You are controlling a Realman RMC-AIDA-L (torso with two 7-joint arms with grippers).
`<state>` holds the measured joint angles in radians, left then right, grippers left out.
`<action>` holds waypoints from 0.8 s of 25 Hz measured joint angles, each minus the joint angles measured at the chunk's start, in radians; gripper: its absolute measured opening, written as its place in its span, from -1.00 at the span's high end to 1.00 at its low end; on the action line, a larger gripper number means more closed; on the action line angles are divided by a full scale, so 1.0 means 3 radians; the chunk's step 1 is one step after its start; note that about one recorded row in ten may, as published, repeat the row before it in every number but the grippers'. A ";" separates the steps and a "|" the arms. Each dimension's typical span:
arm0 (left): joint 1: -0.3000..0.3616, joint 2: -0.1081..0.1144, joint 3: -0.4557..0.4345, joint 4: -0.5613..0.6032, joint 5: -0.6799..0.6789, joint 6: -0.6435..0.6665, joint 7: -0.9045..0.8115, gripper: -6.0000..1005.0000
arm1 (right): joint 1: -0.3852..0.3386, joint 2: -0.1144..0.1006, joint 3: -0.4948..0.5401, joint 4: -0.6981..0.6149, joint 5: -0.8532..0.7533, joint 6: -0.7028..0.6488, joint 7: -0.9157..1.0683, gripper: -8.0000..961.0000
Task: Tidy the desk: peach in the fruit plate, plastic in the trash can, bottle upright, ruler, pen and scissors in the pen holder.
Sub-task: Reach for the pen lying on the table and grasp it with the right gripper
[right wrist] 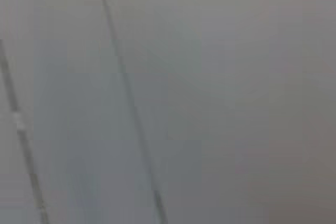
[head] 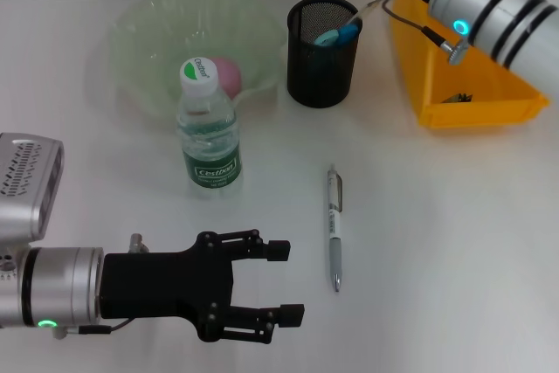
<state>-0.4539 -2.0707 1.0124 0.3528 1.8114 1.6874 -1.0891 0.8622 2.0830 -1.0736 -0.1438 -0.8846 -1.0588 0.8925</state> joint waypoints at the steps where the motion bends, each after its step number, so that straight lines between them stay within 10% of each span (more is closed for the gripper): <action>1: 0.0000 0.0000 0.0000 0.0000 0.0000 0.0000 0.0000 -0.65 | 0.0000 0.0000 0.0000 0.0000 0.0000 0.0000 0.0000 -0.25; 9: 0.0001 0.0005 0.0000 0.0000 0.0006 0.0001 -0.0010 -0.65 | -0.0898 -0.0128 -0.0466 -0.2672 -0.2617 -0.0343 0.3171 -0.25; 12: -0.0008 0.0004 0.0000 0.0000 0.0005 0.0002 -0.0028 -0.65 | -0.0733 -0.0113 -0.0381 -0.3668 -0.4217 -0.1165 0.4787 -0.25; 20: -0.0020 0.0007 0.0000 0.0004 0.0011 0.0014 -0.0053 -0.65 | -0.0003 -0.0035 -0.0417 -0.3908 -0.5649 -0.2200 0.6220 -0.25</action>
<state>-0.4598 -2.0685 1.0125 0.3540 1.8146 1.6916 -1.1050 0.8613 2.0724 -1.1987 -1.3163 -2.5795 -1.7187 2.7585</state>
